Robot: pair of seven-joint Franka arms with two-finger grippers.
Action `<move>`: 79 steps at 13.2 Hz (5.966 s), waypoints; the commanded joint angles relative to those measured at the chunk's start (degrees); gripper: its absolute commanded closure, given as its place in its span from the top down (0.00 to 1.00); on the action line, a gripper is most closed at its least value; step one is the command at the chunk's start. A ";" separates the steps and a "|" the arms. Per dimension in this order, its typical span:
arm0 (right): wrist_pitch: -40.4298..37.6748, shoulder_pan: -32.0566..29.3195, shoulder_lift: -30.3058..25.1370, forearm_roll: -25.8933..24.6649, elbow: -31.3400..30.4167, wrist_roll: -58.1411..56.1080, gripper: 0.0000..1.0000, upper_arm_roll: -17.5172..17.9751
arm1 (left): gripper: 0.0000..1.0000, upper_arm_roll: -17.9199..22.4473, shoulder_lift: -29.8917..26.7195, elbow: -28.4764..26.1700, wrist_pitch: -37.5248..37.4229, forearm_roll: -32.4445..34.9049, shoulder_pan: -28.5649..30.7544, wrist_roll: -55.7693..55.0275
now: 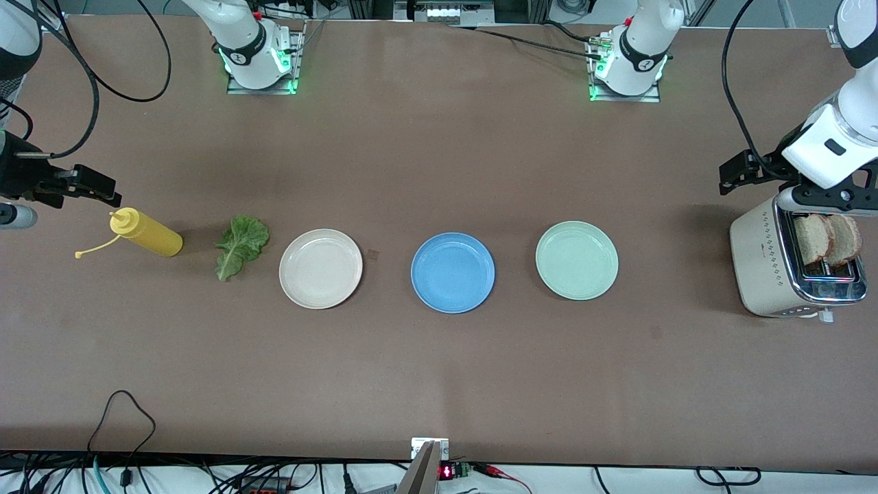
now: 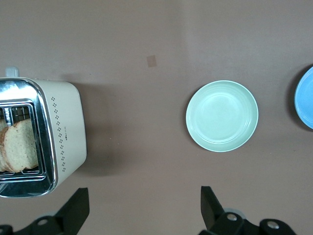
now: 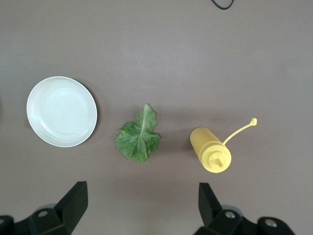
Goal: Make sandwich in blue plate with both arms
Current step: 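Move the left gripper to the toaster while the right gripper nears the mustard, then grasp a bread slice in the toaster with the left gripper and lift, then lower the bread onto the blue plate while the right gripper reaches the lettuce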
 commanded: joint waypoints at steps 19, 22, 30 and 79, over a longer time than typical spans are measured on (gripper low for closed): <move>-2.01 -1.86 1.79 0.78 0.93 -0.18 1.00 0.27 | 1.00 1.38 14.58 8.72 -5.38 0.33 7.45 5.48; -2.01 -1.94 2.14 0.78 0.93 -0.35 1.00 0.18 | 1.00 1.38 16.51 8.10 -1.35 6.74 9.83 13.13; -3.15 -1.77 8.19 -0.01 0.76 -0.53 1.00 0.27 | 0.90 1.21 20.03 7.66 3.22 6.40 19.76 25.28; 38.51 2.89 26.23 -0.89 -17.35 10.55 1.00 0.27 | 0.00 -22.44 47.62 20.59 14.55 -49.48 -0.09 16.74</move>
